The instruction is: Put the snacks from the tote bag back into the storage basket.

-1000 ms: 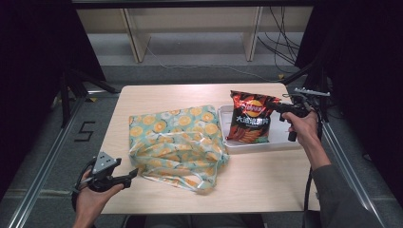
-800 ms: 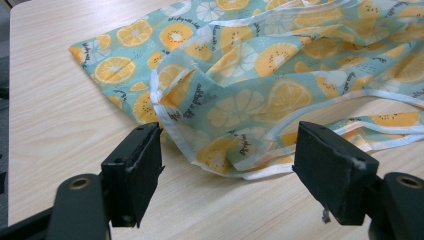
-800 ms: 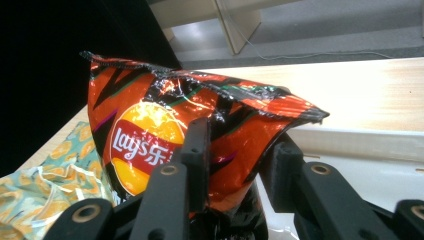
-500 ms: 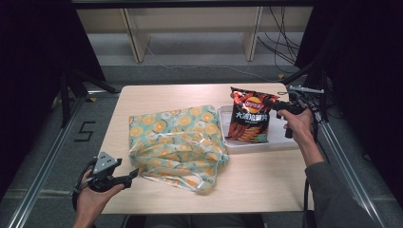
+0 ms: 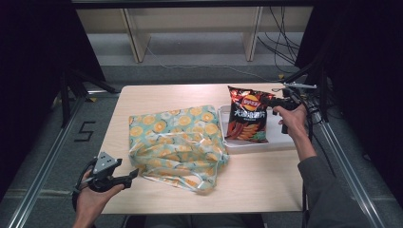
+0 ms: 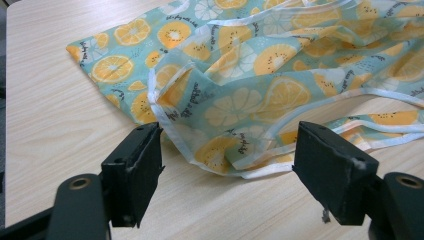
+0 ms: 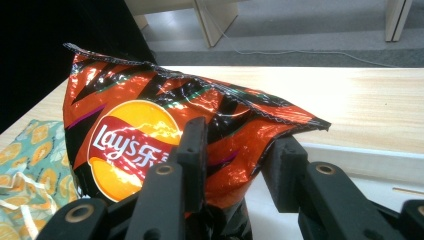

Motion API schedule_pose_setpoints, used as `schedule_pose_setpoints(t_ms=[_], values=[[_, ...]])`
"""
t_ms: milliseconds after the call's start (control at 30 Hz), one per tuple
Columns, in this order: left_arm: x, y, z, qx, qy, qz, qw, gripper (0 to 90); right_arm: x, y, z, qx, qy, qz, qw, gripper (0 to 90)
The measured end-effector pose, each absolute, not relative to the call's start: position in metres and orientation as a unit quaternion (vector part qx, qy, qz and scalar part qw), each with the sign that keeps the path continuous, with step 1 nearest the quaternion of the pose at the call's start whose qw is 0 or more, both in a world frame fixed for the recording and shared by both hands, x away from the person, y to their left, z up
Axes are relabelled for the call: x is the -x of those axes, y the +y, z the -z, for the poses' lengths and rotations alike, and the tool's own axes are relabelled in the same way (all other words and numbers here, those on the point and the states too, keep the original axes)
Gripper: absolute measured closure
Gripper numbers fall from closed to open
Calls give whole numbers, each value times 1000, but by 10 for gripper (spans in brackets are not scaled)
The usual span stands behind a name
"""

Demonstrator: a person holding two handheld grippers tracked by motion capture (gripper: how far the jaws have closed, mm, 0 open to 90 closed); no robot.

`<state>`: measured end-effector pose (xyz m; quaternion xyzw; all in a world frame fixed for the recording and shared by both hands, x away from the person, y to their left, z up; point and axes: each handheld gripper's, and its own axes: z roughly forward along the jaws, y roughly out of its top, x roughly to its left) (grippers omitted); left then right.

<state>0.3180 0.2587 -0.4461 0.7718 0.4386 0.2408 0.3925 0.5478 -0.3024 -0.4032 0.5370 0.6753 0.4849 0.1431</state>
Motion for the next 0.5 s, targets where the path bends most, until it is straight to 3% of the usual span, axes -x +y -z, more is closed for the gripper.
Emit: schedule_pose_setpoints(t_ms=[133, 500], values=[[-318, 261, 444, -782, 434, -242, 376, 267, -554, -306, 408, -524, 685, -479, 166, 622], [-318, 259, 446, -776, 437, -239, 387, 267, -559, -301, 411, -538, 676, -476, 163, 595]])
